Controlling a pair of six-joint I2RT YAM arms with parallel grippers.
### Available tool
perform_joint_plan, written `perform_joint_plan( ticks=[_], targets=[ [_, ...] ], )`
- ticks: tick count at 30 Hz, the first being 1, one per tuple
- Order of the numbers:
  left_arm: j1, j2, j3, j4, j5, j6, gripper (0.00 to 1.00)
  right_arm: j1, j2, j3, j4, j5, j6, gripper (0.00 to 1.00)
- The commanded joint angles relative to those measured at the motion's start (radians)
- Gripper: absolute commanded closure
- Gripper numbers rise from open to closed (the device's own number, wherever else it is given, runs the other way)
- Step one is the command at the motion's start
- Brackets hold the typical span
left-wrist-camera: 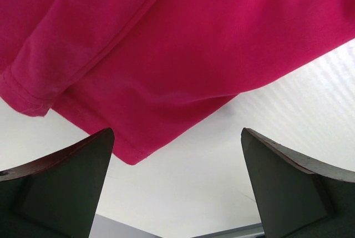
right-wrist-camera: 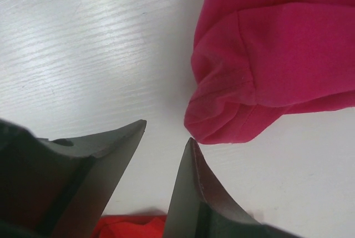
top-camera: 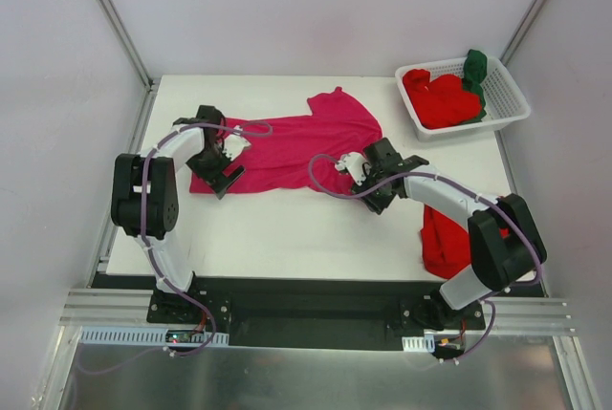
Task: Fold and stack the t-shirts
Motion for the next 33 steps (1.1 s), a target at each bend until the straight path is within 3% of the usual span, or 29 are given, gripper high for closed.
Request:
perform_joint_plan(
  ticks=[1, 14, 19, 22, 25, 33],
  targets=[
    [0.028, -0.003, -0.024, -0.012, -0.018, 0.041, 0.01, 0.001, 0.015, 0.013, 0.041, 0.027, -0.026, 0.6],
    [0.036, -0.006, -0.078, -0.009, 0.006, 0.047, 0.01, 0.002, 0.07, 0.039, 0.081, 0.129, -0.08, 0.5],
    [0.036, 0.005, -0.062, -0.009, 0.005, 0.05, 0.01, 0.002, 0.078, 0.058, 0.08, 0.13, -0.086, 0.78],
    [0.036, 0.003, -0.059, -0.011, 0.012, 0.05, 0.01, 0.002, 0.076, 0.058, 0.078, 0.138, -0.087, 0.84],
    [0.036, 0.003, -0.062, -0.011, 0.013, 0.05, 0.01, 0.002, 0.067, 0.051, 0.068, 0.144, -0.095, 0.99],
    [0.036, 0.006, -0.066, -0.009, 0.038, 0.05, 0.01, -0.002, 0.013, 0.028, 0.011, 0.153, -0.129, 0.99]
  ],
)
